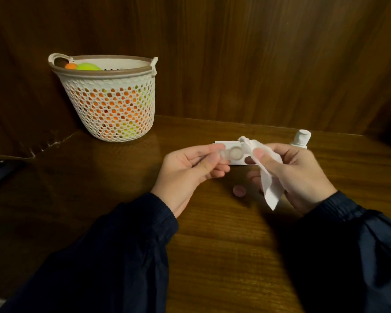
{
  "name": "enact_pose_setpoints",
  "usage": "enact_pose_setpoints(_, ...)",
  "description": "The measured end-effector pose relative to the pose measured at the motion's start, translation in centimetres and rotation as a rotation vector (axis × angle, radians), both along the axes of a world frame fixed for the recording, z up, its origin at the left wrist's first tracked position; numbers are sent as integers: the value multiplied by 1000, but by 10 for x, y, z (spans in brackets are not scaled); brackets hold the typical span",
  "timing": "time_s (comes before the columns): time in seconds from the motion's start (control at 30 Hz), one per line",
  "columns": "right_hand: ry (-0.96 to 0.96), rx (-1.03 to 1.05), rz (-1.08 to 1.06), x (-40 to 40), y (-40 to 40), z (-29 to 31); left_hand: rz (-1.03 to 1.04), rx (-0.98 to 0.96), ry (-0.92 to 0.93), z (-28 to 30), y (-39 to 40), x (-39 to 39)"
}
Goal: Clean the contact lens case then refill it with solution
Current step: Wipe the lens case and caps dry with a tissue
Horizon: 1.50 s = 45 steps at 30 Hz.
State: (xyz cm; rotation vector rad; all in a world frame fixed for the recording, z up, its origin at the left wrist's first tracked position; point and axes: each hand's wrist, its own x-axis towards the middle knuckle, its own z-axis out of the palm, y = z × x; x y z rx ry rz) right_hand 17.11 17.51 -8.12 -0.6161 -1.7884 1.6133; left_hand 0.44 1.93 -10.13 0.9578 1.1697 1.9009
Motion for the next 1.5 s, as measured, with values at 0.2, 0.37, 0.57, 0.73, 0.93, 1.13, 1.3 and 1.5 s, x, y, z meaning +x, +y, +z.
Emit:
enact_pose_setpoints(0.2, -182, 542, -500, -3, 4, -11, -60, 52, -6, 2, -3, 3)
enact_pose_setpoints(0.37, 17, 323, -139, -9, -15, -10, 86, -75, 142, 0, -1, 5)
enact_pose_setpoints(0.57, -12, 354, -88, -7, -29, 0, 86, -69, 120, 3, -3, 7)
enact_pose_setpoints(0.73, -127, 192, -1, -8, -23, -5, 114, -72, 144, 2, -2, 7)
enact_pose_setpoints(0.93, -31, 382, 176, -4, -26, -1, 85, -82, 191, 0, -3, 6)
enact_pose_setpoints(1.13, -17, 395, 122, -8, -29, -2, 81, -109, 184, -1, -2, 5)
enact_pose_setpoints(1.3, -107, 561, 55, -6, -25, -9, 146, -128, 145, -2, -1, 5)
enact_pose_setpoints(1.5, -127, 549, 11, -7, -25, -8, 113, -111, 202, -3, -2, 4)
